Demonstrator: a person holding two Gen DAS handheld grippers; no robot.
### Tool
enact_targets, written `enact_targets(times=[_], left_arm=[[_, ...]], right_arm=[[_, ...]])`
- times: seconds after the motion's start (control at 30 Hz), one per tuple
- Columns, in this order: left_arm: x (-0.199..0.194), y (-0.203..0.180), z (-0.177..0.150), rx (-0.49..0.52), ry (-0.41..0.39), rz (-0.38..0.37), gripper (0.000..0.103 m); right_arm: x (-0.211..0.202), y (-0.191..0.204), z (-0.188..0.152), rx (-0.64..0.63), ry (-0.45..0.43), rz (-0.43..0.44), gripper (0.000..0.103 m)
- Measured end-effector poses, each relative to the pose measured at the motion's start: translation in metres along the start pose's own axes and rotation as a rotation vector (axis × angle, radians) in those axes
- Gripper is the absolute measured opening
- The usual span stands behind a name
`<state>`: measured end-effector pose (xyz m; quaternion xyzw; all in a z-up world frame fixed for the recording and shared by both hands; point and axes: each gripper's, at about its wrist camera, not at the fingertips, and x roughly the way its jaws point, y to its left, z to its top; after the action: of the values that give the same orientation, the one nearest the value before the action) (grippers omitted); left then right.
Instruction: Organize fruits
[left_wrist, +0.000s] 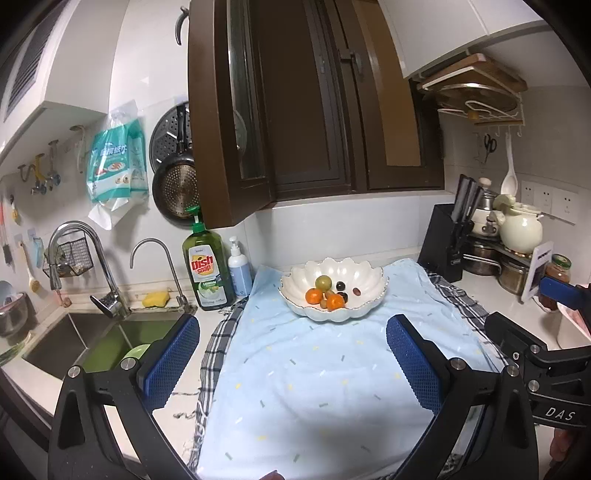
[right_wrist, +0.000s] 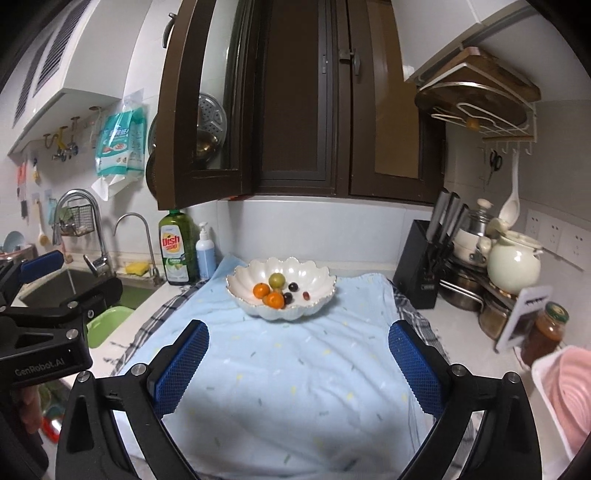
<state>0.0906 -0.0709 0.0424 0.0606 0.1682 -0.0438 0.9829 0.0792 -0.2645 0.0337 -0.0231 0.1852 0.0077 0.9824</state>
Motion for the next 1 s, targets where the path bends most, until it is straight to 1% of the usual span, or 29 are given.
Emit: enact_targets(times=[0.1, 0.23, 0.43, 0.53, 1.0], left_arm=[[-0.016, -0.002, -0.008, 0.012, 0.004, -0.015, 0.103], [-0.034, -0.005, -0.018, 0.031, 0.002, -0.016, 0.103], [-0.053, -0.004, -0.034, 0.031, 0.027, -0.042, 0.103], [-0.061, -0.004, -0.037, 0.040, 0.023, -0.044, 0.103], [-0.079, -0.003, -0.036, 0.041, -0.013, -0.064, 0.103]], right_arm=[[-0.018, 0.000, -0.008, 0.004, -0.005, -0.012, 0.099], [-0.038, 0.000, -0.017, 0.007, -0.009, -0.017, 0.099], [-0.063, 0.003, -0.027, 0.003, -0.016, -0.037, 0.099], [-0.074, 0.005, -0.031, 0.001, -0.021, -0.046, 0.099], [-0.093, 0.005, -0.032, -0.003, -0.047, -0.058, 0.099]])
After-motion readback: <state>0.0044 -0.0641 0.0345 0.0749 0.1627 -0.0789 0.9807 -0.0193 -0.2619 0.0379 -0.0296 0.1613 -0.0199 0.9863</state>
